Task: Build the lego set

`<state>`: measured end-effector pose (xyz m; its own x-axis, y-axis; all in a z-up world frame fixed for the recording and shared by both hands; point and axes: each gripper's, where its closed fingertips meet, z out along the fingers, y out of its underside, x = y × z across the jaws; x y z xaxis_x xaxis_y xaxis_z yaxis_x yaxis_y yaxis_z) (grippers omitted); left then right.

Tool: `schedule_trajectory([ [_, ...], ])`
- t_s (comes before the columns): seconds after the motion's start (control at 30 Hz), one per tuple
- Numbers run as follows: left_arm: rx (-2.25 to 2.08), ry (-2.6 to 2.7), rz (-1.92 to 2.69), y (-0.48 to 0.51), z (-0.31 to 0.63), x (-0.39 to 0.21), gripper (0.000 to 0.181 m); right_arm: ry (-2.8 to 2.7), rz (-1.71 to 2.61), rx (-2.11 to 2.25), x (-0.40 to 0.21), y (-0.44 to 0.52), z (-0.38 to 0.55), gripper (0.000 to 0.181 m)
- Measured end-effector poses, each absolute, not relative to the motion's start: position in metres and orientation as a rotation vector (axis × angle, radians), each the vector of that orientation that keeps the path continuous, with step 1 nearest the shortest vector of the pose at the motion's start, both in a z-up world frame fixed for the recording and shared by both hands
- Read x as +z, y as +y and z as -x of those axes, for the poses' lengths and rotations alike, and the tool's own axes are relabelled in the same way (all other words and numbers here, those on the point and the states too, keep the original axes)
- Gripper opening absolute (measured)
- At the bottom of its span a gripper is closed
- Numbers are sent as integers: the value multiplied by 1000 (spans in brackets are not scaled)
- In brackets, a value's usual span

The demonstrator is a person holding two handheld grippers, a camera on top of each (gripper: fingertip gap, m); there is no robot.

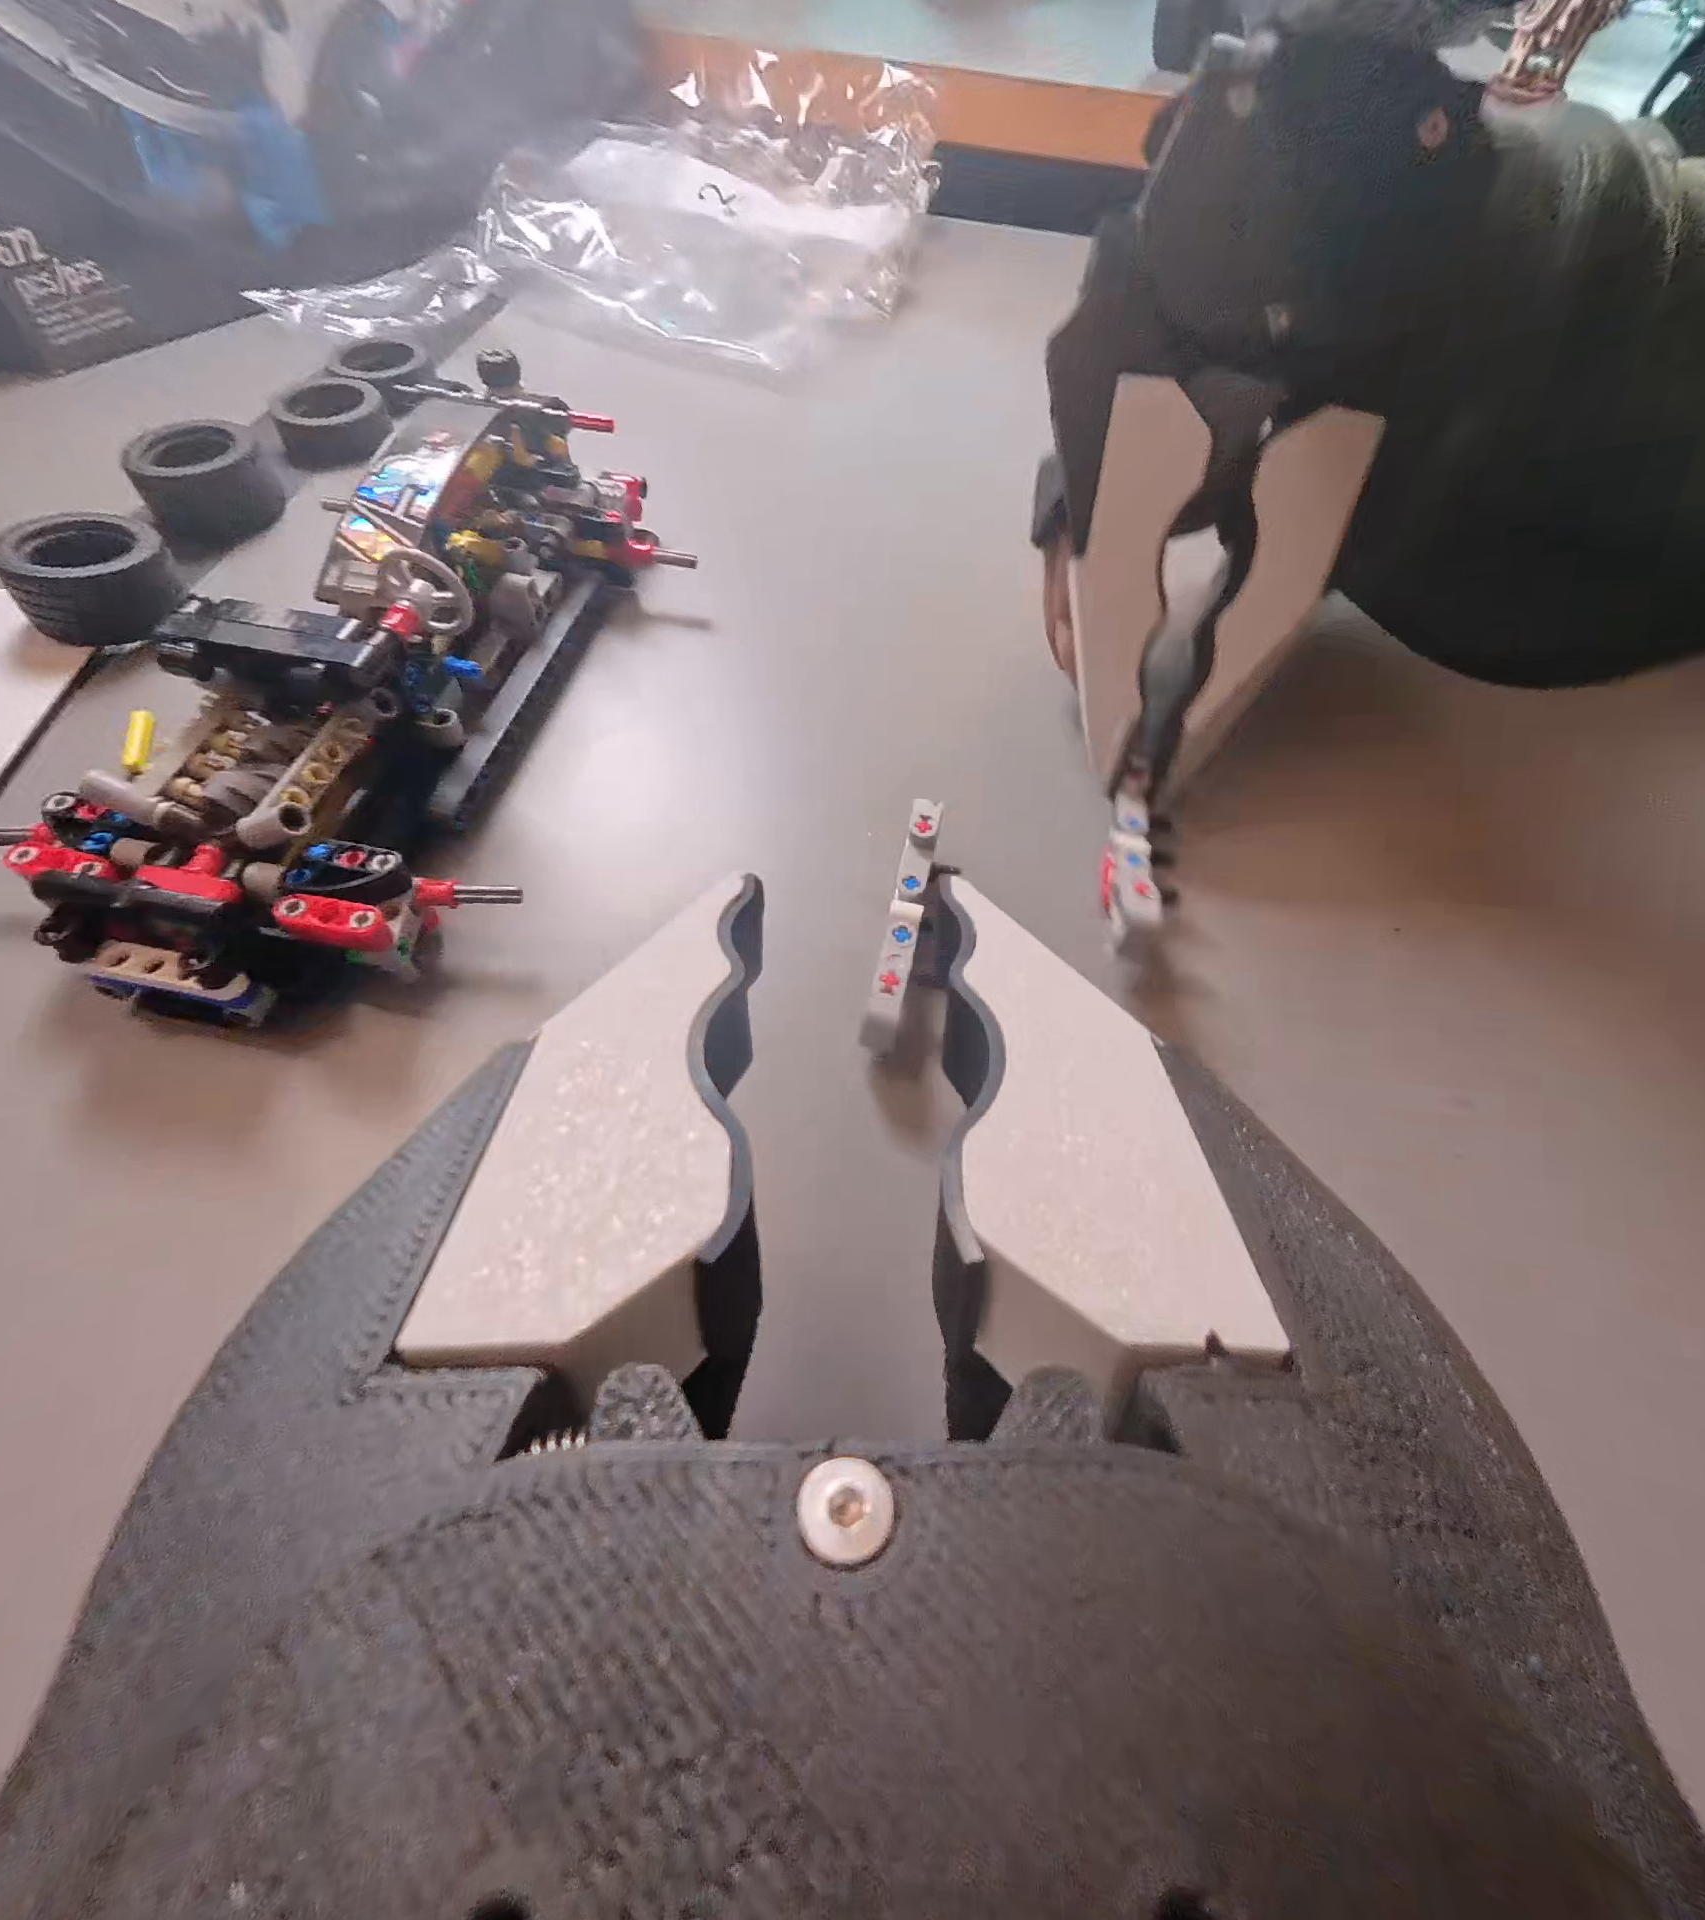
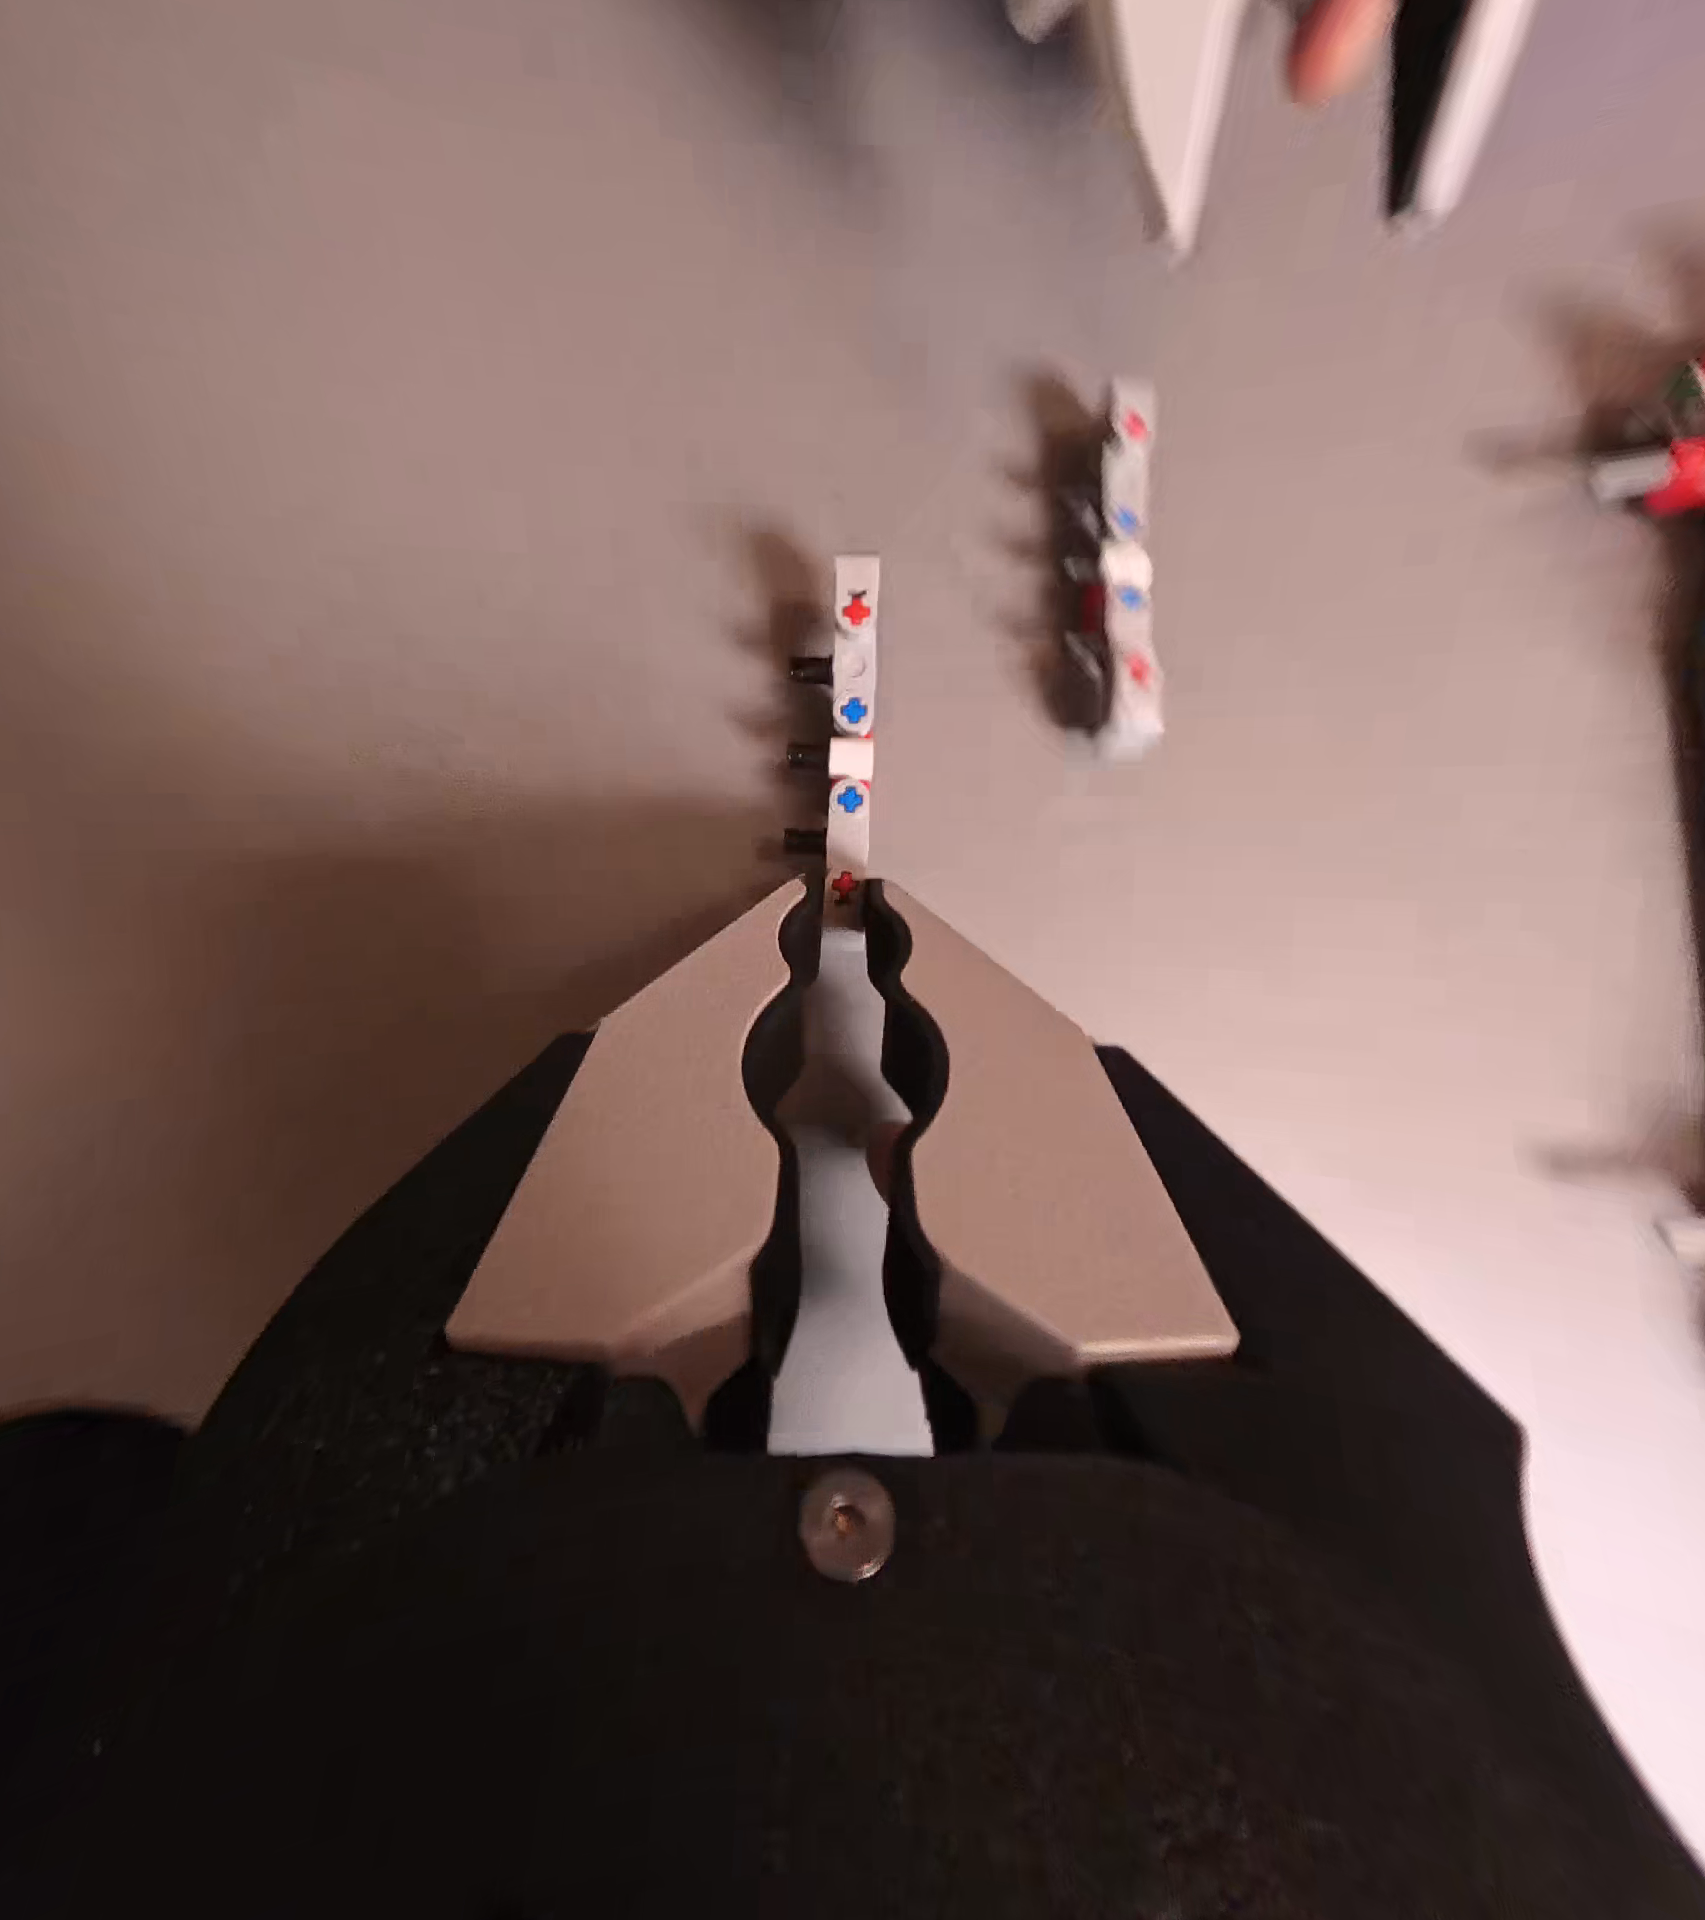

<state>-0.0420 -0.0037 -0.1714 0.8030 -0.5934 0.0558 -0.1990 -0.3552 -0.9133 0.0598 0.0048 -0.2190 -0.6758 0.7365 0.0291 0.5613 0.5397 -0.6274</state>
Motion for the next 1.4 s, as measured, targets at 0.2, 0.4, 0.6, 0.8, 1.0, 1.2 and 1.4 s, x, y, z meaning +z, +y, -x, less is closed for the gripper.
schedule_trajectory([
  [0.2,-437,719,2034,-10,30,-196,29,-2273,1490,604,-215,120,-122,6],
  [0.4,-326,844,2131,-11,19,-223,24,-2115,1640,521,-225,171,-149,8],
  [0.6,-270,905,2103,-8,9,-224,6,-2008,1452,437,-186,164,-113,48],
  [0.8,-393,977,2004,-15,-20,-213,6,-2302,1047,779,-193,19,-43,51],
  [1.0,-422,1023,1989,-20,-31,-215,6,-2467,969,808,-221,-14,-38,15],
  [1.2,-317,819,1933,3,-2,-192,39,-2384,1214,624,-224,50,-60,15],
  [1.4,-145,555,1831,21,47,-158,42,-2206,1466,450,-225,128,-93,16],
])
